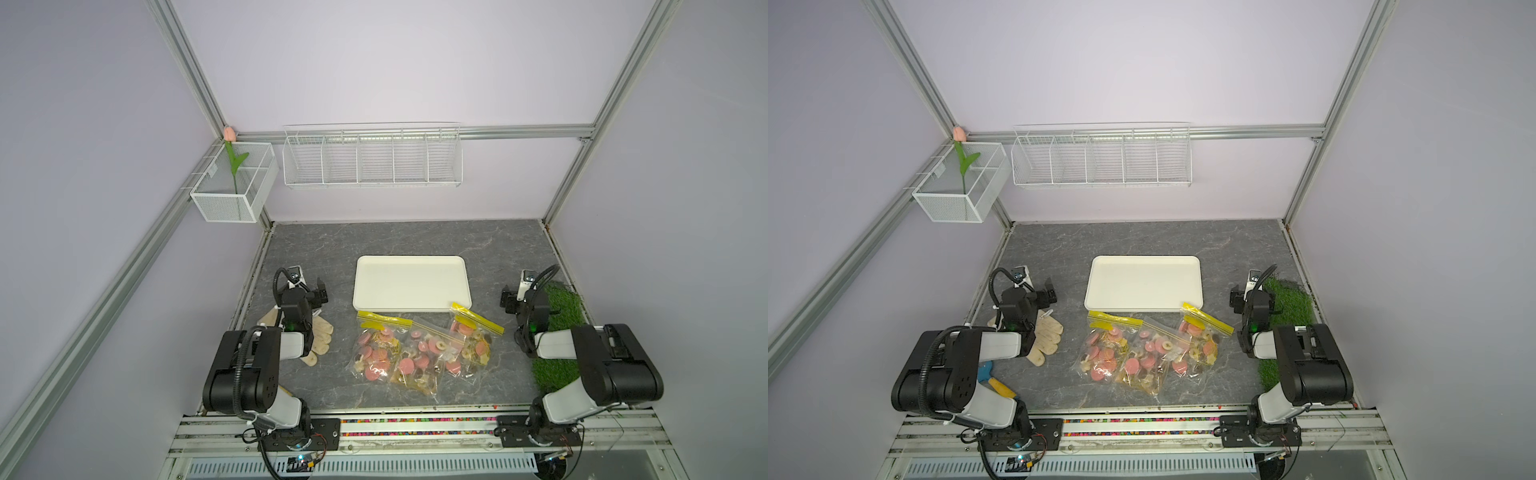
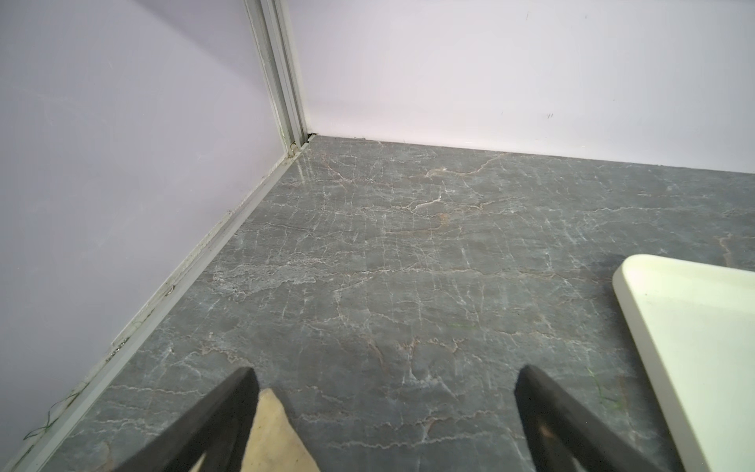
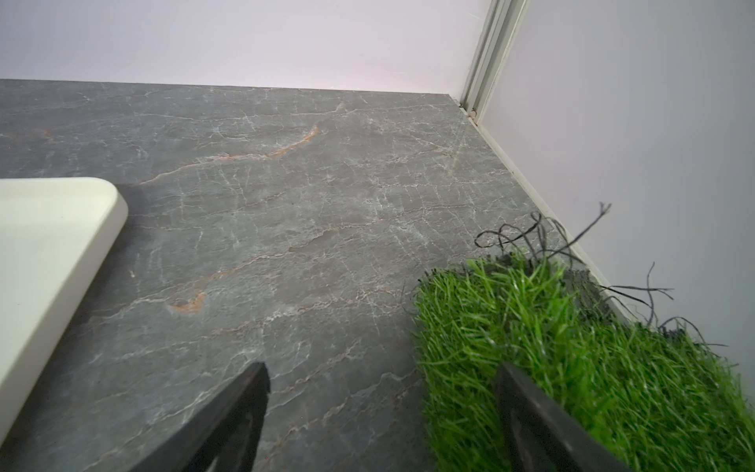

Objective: Pour cookies out of the ziploc bag
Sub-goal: Pick up the ziploc bag from the center of the board.

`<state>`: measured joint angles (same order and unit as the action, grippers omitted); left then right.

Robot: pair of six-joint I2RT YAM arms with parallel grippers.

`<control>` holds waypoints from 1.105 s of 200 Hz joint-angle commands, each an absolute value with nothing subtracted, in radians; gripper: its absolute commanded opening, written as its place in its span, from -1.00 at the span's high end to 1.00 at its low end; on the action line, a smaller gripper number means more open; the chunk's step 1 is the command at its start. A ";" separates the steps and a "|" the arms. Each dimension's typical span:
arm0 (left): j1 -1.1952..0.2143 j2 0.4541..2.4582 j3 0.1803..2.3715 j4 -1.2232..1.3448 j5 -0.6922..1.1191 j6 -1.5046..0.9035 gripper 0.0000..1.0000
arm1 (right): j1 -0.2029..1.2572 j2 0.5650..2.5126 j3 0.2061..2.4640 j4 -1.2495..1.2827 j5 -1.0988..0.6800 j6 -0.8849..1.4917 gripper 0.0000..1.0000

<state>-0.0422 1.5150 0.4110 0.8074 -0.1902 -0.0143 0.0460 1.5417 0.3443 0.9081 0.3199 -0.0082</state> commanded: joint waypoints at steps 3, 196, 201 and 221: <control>-0.046 1.430 0.521 0.586 -0.208 -0.021 -1.00 | 0.080 1.462 0.367 0.874 0.347 -0.046 -0.78; -0.218 1.140 0.889 -0.513 0.111 -0.462 -0.87 | 0.328 1.037 0.727 -0.202 -0.176 0.433 -0.97; -0.218 1.138 0.882 -0.524 0.129 -0.462 -0.85 | 0.349 1.043 0.739 -0.213 -0.194 0.416 -0.98; -0.217 1.116 0.836 -0.522 0.200 -0.466 -0.80 | 0.423 1.081 0.774 -0.249 -0.207 0.379 -1.00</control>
<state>-0.2146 1.1465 0.8871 -0.4385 0.0864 -0.4366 0.3527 1.0485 0.7341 -0.1970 -0.1131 0.3954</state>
